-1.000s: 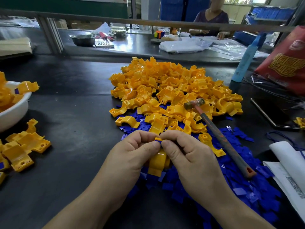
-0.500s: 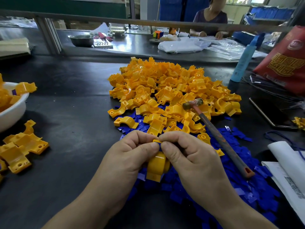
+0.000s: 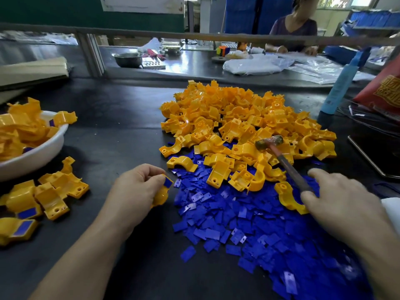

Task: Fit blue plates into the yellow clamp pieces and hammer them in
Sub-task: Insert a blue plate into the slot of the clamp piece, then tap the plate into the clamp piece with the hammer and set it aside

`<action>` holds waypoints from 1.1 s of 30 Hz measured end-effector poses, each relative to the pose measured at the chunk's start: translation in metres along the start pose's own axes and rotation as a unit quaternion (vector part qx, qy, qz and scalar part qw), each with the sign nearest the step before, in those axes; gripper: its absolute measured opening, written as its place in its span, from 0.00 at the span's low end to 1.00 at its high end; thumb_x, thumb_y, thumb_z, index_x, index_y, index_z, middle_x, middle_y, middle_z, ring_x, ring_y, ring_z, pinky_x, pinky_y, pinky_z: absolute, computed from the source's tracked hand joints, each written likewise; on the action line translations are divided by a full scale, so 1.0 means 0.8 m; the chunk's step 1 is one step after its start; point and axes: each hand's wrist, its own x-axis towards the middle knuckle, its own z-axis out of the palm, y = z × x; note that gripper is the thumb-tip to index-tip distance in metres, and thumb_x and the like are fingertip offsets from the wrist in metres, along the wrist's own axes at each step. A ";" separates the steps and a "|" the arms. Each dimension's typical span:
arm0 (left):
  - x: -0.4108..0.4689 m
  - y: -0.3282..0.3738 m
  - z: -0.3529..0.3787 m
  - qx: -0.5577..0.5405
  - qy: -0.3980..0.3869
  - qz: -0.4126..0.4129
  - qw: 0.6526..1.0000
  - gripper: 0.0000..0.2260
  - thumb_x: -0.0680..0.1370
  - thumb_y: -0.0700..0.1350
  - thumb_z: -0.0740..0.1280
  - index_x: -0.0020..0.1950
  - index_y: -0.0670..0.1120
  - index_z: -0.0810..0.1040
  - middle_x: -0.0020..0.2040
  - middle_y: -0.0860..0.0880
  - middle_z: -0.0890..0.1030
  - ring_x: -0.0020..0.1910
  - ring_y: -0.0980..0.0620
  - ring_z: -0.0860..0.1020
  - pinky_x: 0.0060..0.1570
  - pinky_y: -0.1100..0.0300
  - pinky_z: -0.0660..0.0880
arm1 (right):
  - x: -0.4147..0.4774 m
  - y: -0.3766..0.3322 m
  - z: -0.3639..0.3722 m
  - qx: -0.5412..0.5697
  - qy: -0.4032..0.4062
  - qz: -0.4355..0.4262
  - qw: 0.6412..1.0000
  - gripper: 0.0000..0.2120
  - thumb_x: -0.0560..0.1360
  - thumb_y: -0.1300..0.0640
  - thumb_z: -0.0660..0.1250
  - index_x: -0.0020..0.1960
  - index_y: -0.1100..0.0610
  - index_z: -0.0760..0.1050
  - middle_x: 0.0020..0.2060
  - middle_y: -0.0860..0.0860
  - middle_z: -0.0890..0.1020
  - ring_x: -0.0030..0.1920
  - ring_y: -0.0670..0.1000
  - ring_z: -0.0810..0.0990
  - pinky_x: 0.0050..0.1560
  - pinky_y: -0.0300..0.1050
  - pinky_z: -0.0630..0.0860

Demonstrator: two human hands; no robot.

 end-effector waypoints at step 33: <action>0.004 -0.009 -0.006 0.368 0.028 0.086 0.925 0.16 0.73 0.62 0.70 0.55 0.55 0.75 0.48 0.56 0.75 0.50 0.52 0.74 0.42 0.56 0.71 | -0.080 -0.103 -0.004 0.213 -0.119 -0.305 0.921 0.22 0.80 0.43 0.55 0.72 0.36 0.53 0.56 0.42 0.77 0.55 0.42 0.75 0.56 0.38 0.73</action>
